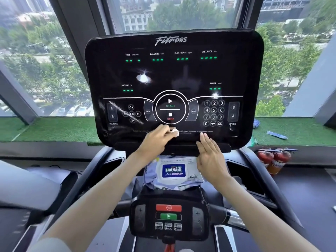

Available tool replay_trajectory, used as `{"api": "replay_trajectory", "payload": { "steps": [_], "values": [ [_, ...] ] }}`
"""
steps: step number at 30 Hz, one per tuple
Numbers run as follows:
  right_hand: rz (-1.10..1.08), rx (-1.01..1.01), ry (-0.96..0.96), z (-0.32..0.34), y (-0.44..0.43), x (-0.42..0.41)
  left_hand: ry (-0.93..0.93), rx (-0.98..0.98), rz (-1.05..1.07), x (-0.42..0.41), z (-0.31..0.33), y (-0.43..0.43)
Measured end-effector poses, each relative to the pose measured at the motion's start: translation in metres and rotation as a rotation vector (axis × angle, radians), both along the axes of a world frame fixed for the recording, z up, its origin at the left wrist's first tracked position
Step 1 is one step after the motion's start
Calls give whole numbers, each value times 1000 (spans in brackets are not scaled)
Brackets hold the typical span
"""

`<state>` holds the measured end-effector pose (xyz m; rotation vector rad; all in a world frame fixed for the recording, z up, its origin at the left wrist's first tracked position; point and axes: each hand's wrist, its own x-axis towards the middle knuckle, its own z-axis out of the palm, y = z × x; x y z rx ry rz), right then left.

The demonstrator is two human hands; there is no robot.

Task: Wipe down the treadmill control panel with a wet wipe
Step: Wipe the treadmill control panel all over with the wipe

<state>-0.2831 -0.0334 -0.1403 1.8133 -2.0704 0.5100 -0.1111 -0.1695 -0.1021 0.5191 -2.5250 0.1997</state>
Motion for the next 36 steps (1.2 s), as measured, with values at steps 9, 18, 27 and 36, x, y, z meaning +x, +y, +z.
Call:
{"api": "replay_trajectory", "payload": {
  "steps": [9, 18, 27, 36],
  "values": [
    [-33, -63, -77, -7, -2, 4, 215, 94, 330, 83, 4, -39],
    [-65, -37, -60, -8, -4, 5, -109, -11, 21, 56, 9, -23],
    [-80, -44, -109, -7, -4, 8, -77, 124, 98, 86, 14, -30],
    [-66, 1, -114, 0, -2, 9, -206, 180, 170, 96, 24, -40]
  ]
}}
